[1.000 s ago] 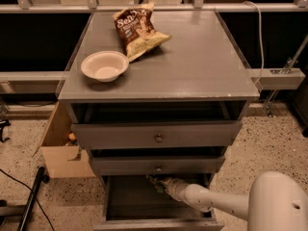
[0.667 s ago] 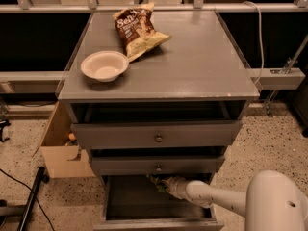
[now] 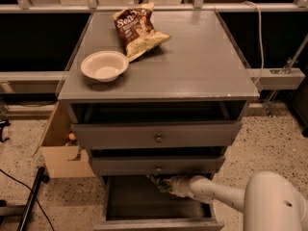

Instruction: Place green rice chip bag into bottom drawer

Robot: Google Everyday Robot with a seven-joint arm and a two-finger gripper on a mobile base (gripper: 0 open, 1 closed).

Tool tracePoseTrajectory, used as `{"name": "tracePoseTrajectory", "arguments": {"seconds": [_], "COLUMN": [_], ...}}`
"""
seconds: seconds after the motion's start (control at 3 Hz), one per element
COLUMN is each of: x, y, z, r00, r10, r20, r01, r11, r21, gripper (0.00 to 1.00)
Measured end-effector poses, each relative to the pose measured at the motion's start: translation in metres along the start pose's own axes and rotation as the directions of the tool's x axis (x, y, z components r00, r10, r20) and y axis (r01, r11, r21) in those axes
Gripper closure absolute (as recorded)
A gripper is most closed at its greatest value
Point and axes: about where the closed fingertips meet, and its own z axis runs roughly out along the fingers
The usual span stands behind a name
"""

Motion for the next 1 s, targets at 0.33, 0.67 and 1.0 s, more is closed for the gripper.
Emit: {"name": "tracePoseTrajectory", "arguments": {"seconds": [0.33, 0.67, 1.0], "x": [0.0034, 0.0035, 0.0034], "y": [0.0040, 0.0041, 0.0041], "z": [-0.0028, -0.0030, -0.0030], "r00": [0.998, 0.997, 0.997], "r10": [0.065, 0.070, 0.070], "r20": [0.025, 0.028, 0.028], "r01": [-0.064, -0.070, -0.070], "r11": [0.9977, 0.9974, 0.9974], "r21": [-0.019, -0.020, -0.020], "gripper": [1.00, 0.82, 0.58]}}
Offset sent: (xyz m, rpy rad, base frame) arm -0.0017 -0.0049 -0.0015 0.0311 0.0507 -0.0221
